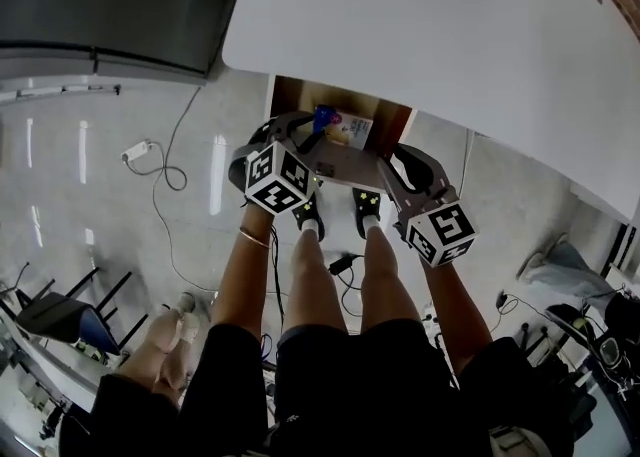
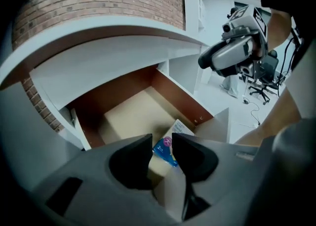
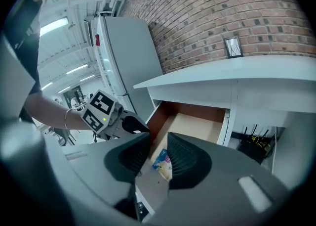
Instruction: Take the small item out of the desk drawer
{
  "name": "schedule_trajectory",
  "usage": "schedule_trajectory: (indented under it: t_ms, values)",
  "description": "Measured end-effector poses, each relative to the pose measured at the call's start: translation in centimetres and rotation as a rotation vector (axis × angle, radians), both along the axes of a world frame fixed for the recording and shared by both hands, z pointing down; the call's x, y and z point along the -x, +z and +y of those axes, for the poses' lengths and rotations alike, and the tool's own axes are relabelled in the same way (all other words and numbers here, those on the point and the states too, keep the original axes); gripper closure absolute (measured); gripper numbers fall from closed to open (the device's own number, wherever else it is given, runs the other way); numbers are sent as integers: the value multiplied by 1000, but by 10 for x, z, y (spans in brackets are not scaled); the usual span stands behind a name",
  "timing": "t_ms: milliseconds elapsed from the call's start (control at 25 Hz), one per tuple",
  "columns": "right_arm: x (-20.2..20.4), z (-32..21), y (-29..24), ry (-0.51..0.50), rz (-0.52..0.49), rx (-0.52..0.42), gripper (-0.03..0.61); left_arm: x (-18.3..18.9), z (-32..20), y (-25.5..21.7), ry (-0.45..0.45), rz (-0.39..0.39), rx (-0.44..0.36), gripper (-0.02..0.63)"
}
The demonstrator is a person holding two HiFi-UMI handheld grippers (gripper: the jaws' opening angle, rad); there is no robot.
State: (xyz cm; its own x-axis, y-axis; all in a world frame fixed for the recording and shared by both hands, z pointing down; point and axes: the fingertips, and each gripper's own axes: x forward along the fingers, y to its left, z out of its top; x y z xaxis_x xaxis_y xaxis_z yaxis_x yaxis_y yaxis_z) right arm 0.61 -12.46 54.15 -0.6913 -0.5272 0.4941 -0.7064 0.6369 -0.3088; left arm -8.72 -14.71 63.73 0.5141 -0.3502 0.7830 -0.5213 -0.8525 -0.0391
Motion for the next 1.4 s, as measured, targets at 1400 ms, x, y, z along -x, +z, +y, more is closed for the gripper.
schedule_trajectory:
  t_ms: [1400]
  values:
    - [-1,-5,36,11,-1,59,469,-31,-20,119,186,-171,189,459]
